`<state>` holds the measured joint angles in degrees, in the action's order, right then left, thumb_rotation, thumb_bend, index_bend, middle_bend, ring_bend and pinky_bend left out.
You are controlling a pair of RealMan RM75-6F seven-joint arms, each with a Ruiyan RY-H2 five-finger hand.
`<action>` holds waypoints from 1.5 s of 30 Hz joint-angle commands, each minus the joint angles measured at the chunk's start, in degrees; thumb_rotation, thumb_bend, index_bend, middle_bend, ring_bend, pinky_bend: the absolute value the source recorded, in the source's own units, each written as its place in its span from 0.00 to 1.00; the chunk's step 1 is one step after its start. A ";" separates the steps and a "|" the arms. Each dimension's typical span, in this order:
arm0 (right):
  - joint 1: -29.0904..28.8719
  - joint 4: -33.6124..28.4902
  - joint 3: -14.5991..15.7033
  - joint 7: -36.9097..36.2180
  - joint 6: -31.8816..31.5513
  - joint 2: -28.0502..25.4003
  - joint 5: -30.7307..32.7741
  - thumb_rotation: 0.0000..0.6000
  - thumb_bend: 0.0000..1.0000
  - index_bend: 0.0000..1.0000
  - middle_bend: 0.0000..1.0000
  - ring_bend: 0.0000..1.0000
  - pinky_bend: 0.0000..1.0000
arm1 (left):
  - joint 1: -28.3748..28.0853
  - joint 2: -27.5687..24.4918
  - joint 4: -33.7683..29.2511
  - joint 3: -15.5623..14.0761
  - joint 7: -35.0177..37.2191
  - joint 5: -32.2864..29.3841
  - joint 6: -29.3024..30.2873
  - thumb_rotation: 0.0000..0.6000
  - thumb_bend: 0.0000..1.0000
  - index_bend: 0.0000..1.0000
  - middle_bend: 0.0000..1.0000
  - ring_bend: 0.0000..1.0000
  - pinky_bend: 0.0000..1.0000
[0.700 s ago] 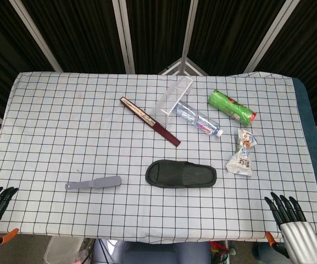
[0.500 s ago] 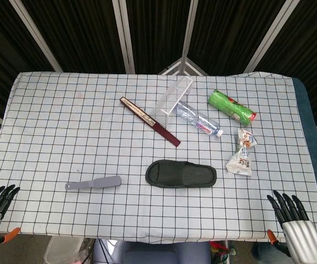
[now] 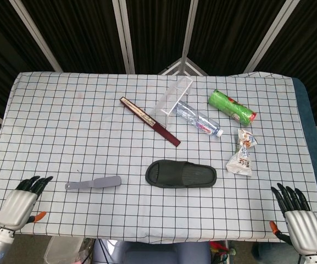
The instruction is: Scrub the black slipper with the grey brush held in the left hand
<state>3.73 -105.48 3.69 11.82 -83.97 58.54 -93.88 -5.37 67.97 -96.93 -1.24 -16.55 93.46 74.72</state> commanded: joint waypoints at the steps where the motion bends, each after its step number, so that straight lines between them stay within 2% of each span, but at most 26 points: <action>1: -1.12 0.11 -1.08 -1.95 1.73 -0.58 2.48 0.96 0.39 0.00 0.00 0.00 0.00 | -6.13 4.20 -0.18 4.40 -1.37 -5.91 -7.79 1.00 0.12 0.13 0.24 0.17 0.24; 3: -1.74 0.53 -1.41 -2.77 2.80 -0.91 3.59 0.97 0.39 0.00 0.00 0.00 0.00 | -8.06 5.60 0.17 5.04 -3.16 -8.19 -10.98 1.00 0.17 0.16 0.28 0.20 0.28; 6: -3.00 0.98 -2.03 -3.98 4.68 -1.23 4.99 0.97 0.39 0.00 0.00 0.00 0.00 | -10.60 7.48 -0.47 6.24 -6.86 -11.45 -14.17 1.00 0.20 0.18 0.30 0.21 0.29; 16: -4.53 1.38 -1.85 -7.88 6.61 -2.58 5.16 0.97 0.39 0.00 0.00 0.00 0.00 | -15.14 14.88 -0.33 7.93 -16.26 -17.98 -16.05 1.00 0.24 0.22 0.33 0.22 0.29; 21: -4.36 1.28 -1.66 -8.63 5.75 -3.09 4.67 0.97 0.39 0.00 0.00 0.00 0.00 | -17.45 17.62 0.61 8.66 -18.52 -20.58 -17.14 1.00 0.30 0.27 0.37 0.26 0.32; 25: -4.34 1.40 -1.24 -8.57 6.05 -3.14 4.86 0.97 0.39 0.00 0.00 0.00 0.00 | -19.50 19.51 1.47 9.20 -20.23 -21.97 -17.82 1.00 0.32 0.30 0.39 0.28 0.34; 30: -4.23 1.51 -1.21 -9.12 5.98 -3.42 5.70 0.97 0.39 0.00 0.00 0.00 0.00 | -21.22 21.31 2.28 8.91 -21.61 -23.49 -18.50 1.00 0.35 0.34 0.41 0.29 0.34; 38: -3.45 1.31 -0.90 -9.89 4.48 -4.13 5.60 0.97 0.39 0.00 0.00 0.00 0.00 | -23.25 22.55 2.79 8.30 -22.52 -25.73 -19.48 1.00 0.36 0.34 0.41 0.30 0.35; 45: -3.26 1.40 -0.70 -10.67 3.97 -4.51 5.35 0.97 0.39 0.00 0.00 0.00 0.00 | -24.36 23.00 2.17 7.51 -23.86 -26.97 -18.76 1.00 0.40 0.39 0.46 0.33 0.38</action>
<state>0.46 -104.10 2.97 1.17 -79.99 54.05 -88.50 -29.59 90.92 -94.72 6.39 -40.24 66.65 55.84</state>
